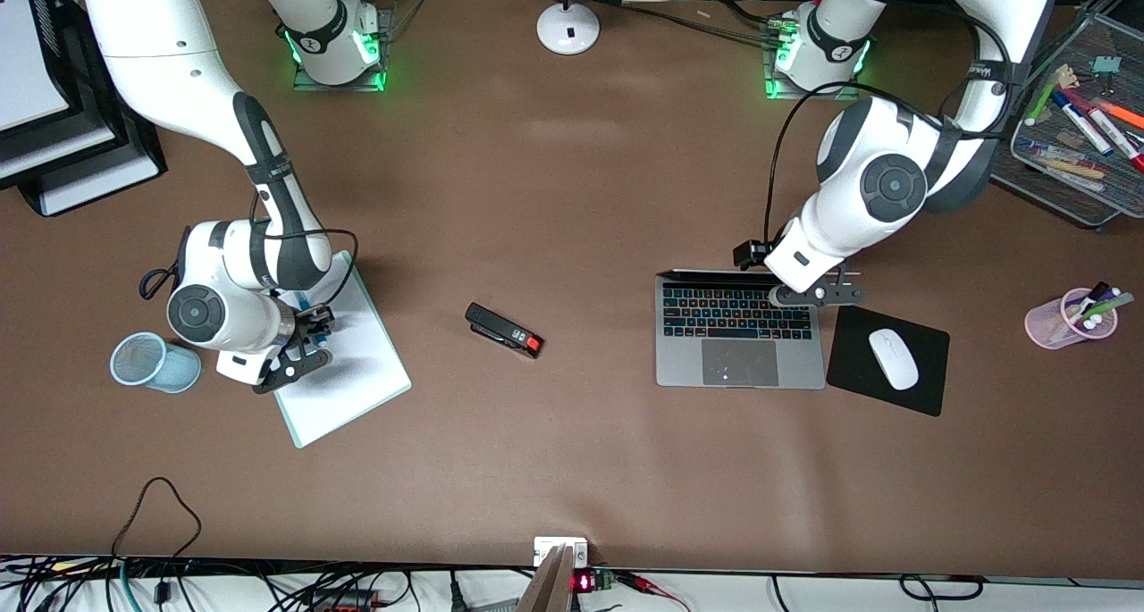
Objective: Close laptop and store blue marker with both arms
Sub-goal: 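Grasp the marker with the right gripper while the left gripper pushes the screen down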
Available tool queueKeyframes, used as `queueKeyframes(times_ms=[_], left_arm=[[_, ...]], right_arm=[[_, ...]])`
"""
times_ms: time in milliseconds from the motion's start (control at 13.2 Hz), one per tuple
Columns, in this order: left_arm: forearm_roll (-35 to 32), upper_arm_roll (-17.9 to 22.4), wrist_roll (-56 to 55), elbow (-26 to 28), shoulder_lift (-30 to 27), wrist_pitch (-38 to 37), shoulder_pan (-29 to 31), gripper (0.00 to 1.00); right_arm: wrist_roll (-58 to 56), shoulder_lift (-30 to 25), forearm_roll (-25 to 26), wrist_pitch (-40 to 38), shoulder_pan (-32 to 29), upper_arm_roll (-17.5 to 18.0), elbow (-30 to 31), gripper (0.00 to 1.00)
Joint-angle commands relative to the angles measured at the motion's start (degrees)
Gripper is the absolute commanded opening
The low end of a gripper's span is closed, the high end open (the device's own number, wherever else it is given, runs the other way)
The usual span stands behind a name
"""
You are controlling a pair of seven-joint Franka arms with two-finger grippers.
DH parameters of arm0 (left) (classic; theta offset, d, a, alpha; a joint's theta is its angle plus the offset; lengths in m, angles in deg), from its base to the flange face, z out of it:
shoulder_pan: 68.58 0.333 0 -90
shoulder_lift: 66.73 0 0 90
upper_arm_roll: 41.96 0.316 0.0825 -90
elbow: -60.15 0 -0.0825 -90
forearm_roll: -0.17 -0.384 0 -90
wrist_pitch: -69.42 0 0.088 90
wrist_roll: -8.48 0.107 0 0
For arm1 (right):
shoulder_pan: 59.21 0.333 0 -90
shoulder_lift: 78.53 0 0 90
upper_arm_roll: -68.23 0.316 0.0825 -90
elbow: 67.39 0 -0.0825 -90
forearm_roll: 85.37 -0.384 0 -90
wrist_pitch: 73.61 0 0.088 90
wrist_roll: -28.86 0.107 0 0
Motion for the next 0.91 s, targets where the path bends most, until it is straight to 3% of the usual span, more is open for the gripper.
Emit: queueKeyframes(times_ms=[0,531,834], left_arm=[[-0.8,-0.3,-0.4,-2.4,2.8,1.4,0.6,1.0],[-1.0,0.0,-0.4,-8.2,8.7,2.7,0.4,1.0],[-1.2,1.1,0.1,-8.2,11.4,7.4,0.3,1.0]], right_arm=[[-0.8,-0.8,-1.0,0.3,0.2,-0.2,0.8,0.27],[-0.1,-0.9,-1.1,-0.2,0.6,0.0,0.4,0.03],[-0.7,-2.2,-2.9,-0.4,0.5,0.2,-1.8,0.0]])
